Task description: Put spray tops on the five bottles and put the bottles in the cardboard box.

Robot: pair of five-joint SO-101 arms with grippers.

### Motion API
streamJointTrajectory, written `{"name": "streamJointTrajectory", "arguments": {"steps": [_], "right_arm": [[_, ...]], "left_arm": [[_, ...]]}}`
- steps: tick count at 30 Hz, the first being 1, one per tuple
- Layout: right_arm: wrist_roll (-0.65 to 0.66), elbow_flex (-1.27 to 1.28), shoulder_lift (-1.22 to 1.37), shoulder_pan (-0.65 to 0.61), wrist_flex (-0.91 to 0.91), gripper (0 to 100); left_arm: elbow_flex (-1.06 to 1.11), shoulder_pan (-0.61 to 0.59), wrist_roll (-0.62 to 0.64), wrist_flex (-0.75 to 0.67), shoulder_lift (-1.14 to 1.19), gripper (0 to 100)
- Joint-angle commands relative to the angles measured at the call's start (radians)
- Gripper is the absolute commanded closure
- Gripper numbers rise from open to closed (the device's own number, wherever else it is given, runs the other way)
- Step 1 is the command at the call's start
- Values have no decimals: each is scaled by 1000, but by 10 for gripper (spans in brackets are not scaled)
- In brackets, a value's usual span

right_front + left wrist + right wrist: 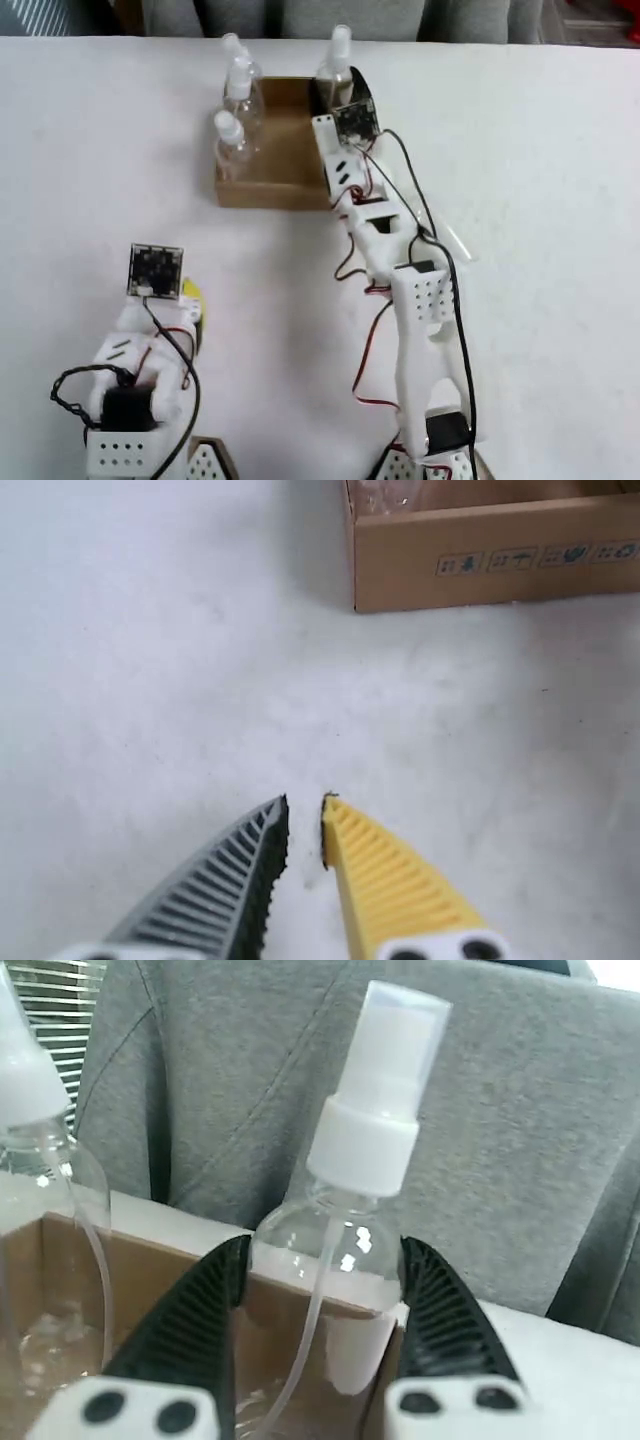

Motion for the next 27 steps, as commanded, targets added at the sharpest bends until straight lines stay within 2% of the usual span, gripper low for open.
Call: {"name": "streamJointTrajectory", "arguments": {"steps": [1, 15, 27], "right_arm": [[3, -51, -22, 12, 27, 982], [12, -80, 77, 10, 27, 982], [12, -77, 62, 12, 25, 977]], "left_arm": [[-2, -2, -6, -23, -16, 924], [-2, -2, -5, -23, -16, 924], [-2, -2, -6, -23, -16, 924]]}}
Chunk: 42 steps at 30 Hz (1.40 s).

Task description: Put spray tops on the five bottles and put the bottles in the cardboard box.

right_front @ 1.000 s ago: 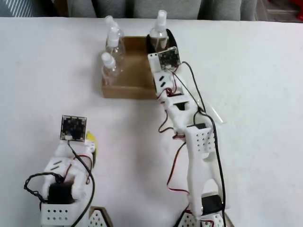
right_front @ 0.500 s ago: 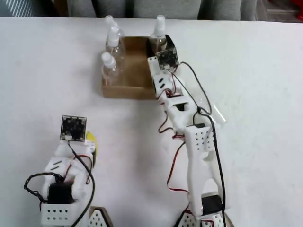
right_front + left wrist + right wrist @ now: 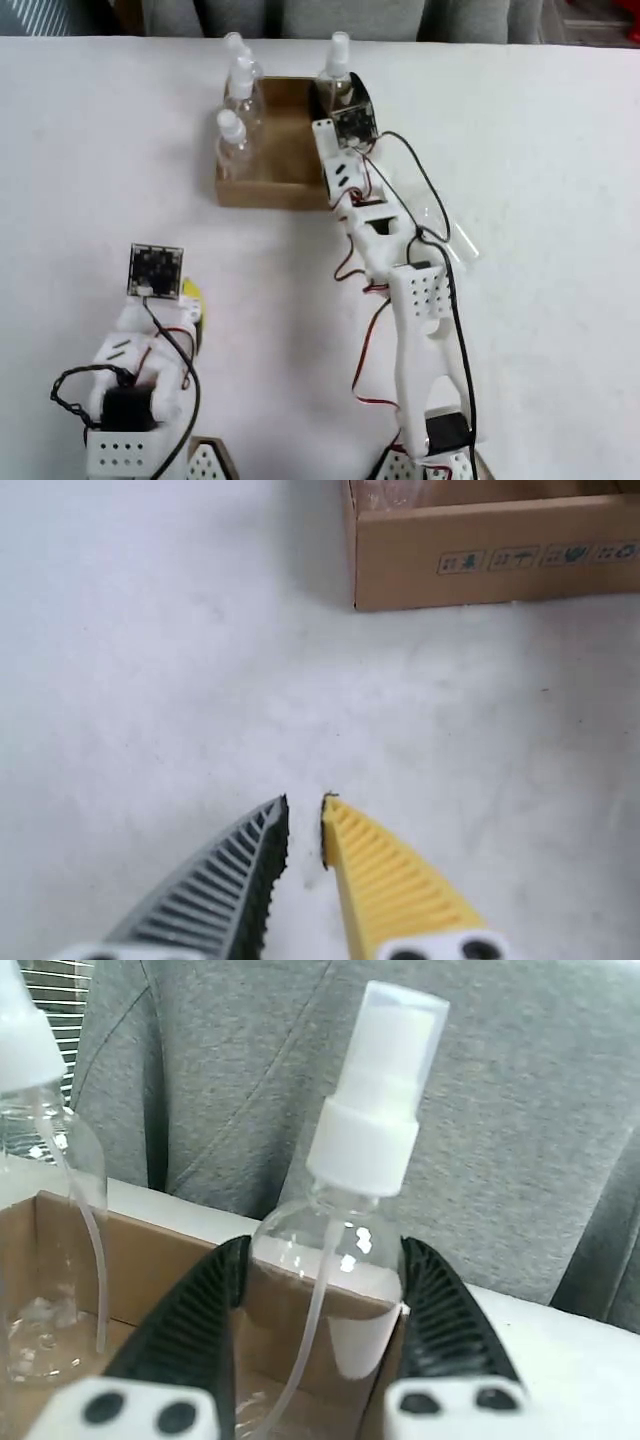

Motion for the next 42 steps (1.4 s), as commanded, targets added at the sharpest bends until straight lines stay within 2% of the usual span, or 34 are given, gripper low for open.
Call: {"name": "streamJointTrajectory", "arguments": {"steps": [1, 9, 17, 29, 35, 42], "right_arm": [[9, -20, -21, 10, 8, 977], [11, -18, -22, 4, 8, 972], [11, -14, -22, 4, 12, 796], [14, -14, -22, 2, 13, 790], [222, -14, -19, -2, 13, 793], [193, -12, -22, -1, 13, 791]], "left_arm": [[-2, -2, -6, -23, -16, 924], [-2, -2, -8, -23, -16, 924], [-2, -2, -6, -23, -16, 924], [-2, -2, -6, -23, -16, 924], [-2, -2, -6, -23, -16, 924], [-2, -2, -6, -25, -16, 924]]}}
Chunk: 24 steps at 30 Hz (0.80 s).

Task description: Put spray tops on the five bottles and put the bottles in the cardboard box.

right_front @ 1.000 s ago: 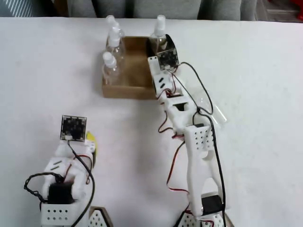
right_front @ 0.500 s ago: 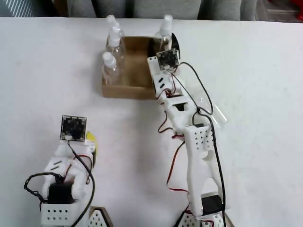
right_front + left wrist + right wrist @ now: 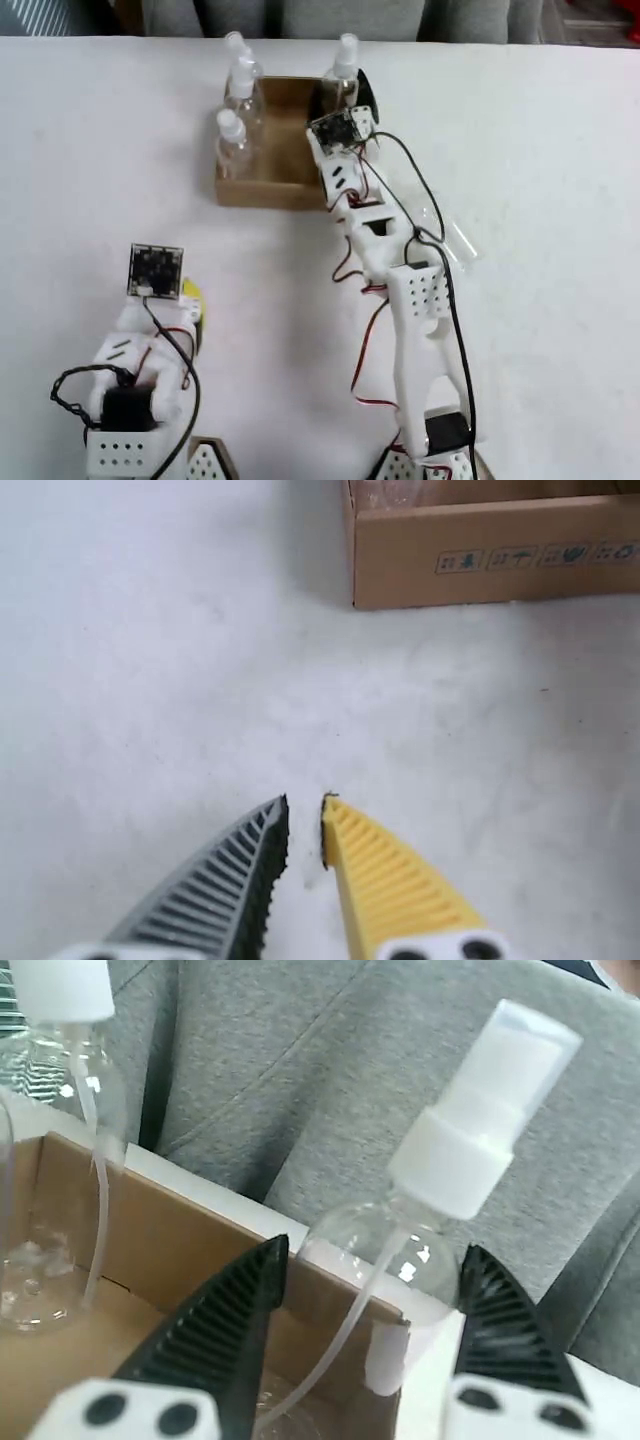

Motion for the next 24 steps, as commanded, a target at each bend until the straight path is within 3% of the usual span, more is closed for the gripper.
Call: {"name": "streamJointTrajectory", "arguments": {"steps": [1, 7, 13, 24], "right_arm": [[2, -12, -25, 4, 4, 790], [6, 32, -56, 2, 5, 779], [2, 172, -174, -2, 8, 676], [2, 184, -186, -1, 8, 674]], "left_arm": [[-2, -2, -6, -29, -16, 924], [-2, -4, -6, -37, -16, 924], [-2, -4, -6, -37, -16, 924], [-2, -4, -8, -37, -16, 924]]}}
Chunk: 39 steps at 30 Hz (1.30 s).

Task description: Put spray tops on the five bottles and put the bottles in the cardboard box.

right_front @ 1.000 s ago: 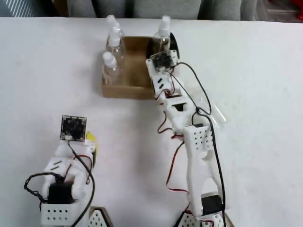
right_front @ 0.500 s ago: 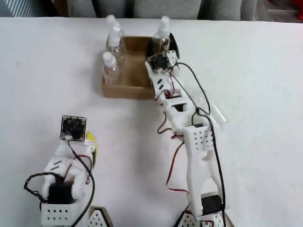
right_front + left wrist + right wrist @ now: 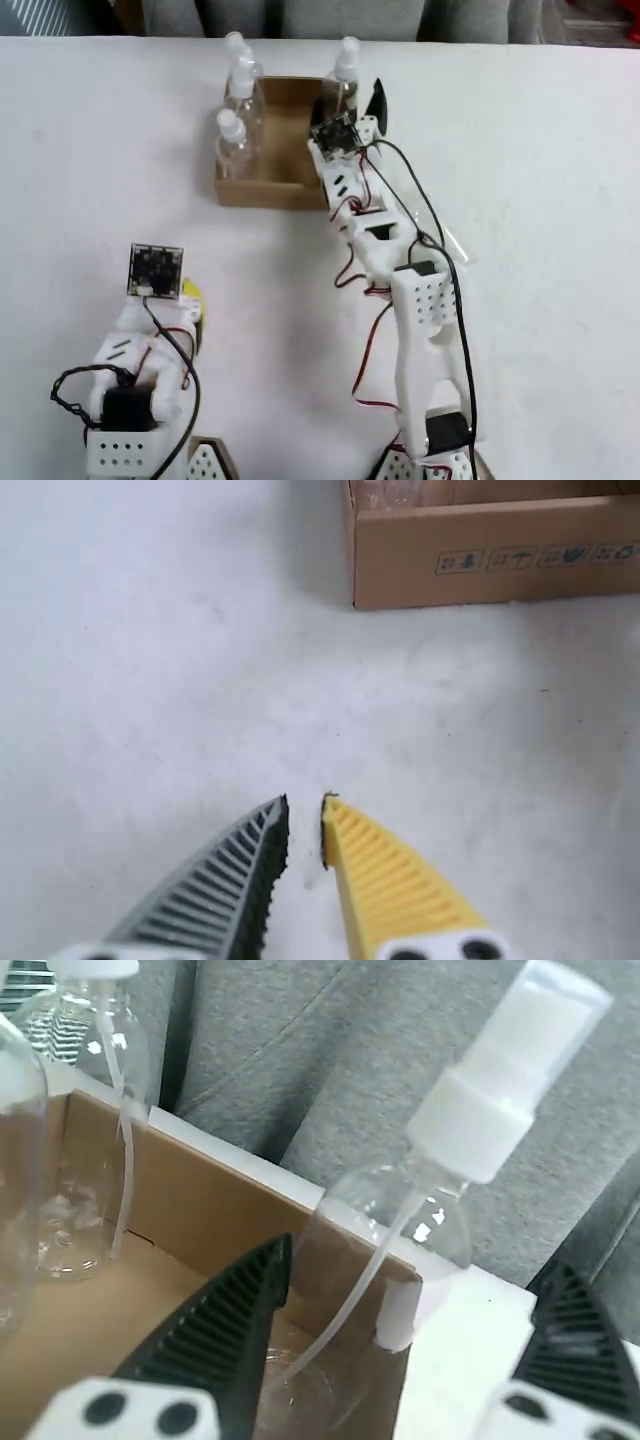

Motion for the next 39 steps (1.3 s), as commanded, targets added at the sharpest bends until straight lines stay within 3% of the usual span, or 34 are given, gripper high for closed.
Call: {"name": "streamJointTrajectory", "arguments": {"steps": [1, 39], "right_arm": [[2, 2, -77, 2, 7, 674], [0, 129, -200, -16, 4, 674]], "left_arm": [[-2, -4, -8, -37, -16, 924], [-2, -4, -6, -38, -16, 921]]}}
